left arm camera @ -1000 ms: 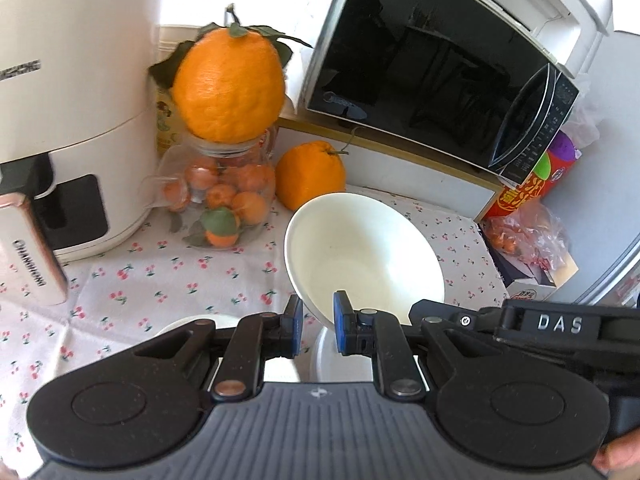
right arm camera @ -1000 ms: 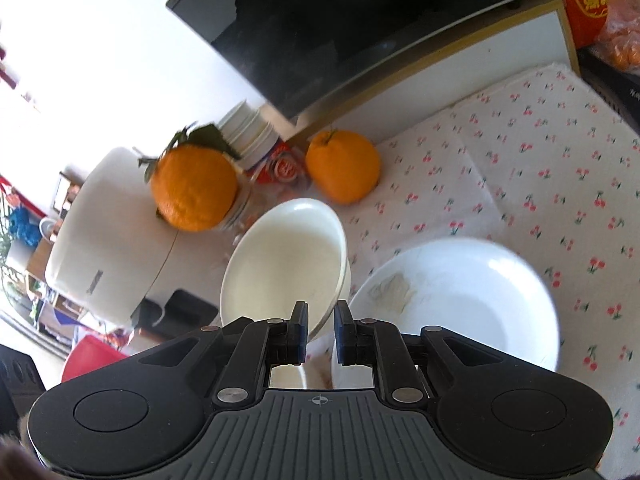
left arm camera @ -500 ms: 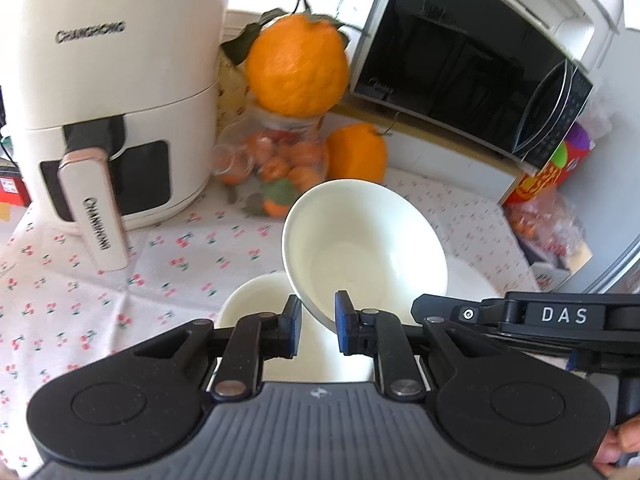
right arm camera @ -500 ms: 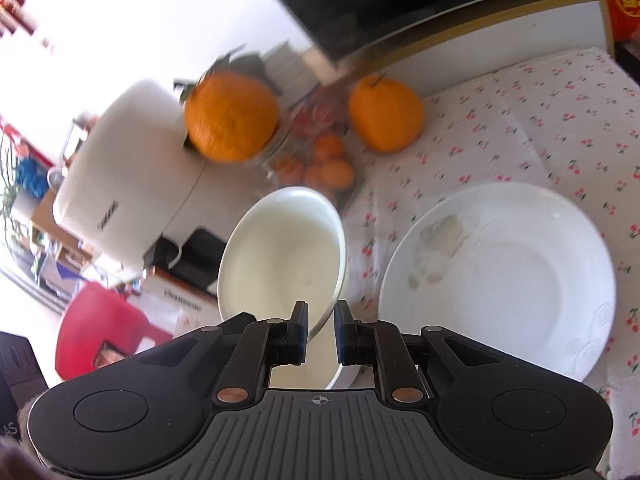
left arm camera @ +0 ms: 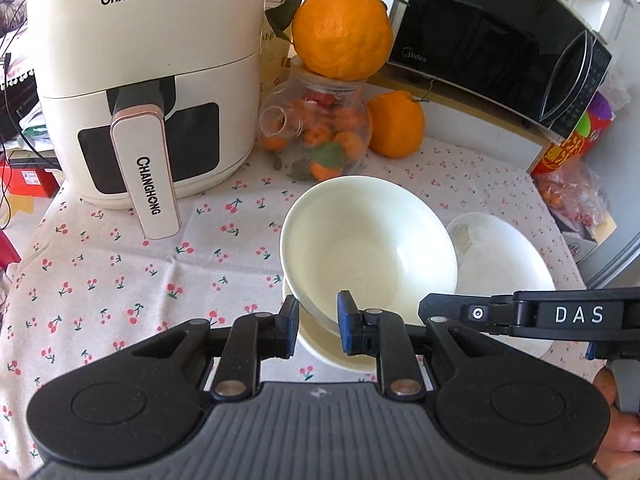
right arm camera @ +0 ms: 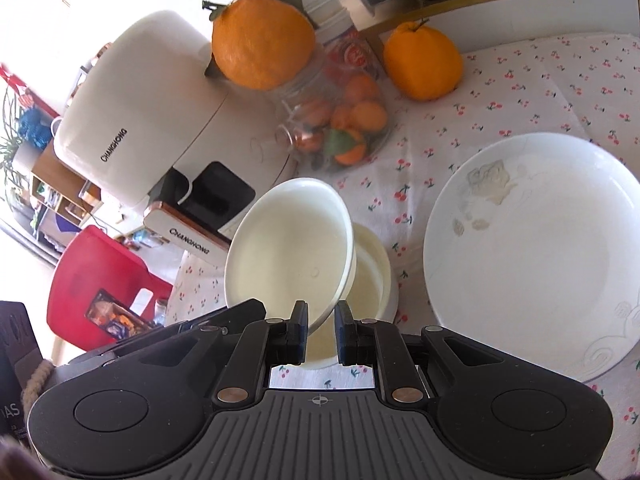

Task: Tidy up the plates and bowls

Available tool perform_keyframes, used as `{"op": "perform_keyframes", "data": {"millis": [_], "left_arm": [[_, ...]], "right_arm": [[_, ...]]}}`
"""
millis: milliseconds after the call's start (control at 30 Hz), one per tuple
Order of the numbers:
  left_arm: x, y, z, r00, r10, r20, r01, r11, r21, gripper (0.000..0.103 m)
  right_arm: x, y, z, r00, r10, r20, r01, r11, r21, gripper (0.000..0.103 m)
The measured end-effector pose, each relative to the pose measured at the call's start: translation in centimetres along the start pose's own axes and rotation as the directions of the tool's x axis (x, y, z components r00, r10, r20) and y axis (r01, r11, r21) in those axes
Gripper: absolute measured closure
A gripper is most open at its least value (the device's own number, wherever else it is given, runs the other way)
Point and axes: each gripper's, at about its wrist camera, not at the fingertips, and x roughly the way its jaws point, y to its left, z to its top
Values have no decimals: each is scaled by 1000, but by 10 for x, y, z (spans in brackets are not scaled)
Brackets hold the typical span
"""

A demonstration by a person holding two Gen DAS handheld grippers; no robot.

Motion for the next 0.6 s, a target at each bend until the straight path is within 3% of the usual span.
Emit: {"op": "perform_keyframes", "data": {"millis": [600], "left_arm": [[17,-5,-8,997,52,-58,-48,996,72,80]], "right_arm": [[11,-2,-6,997,-23,-67,22,1000,-15,86]]}}
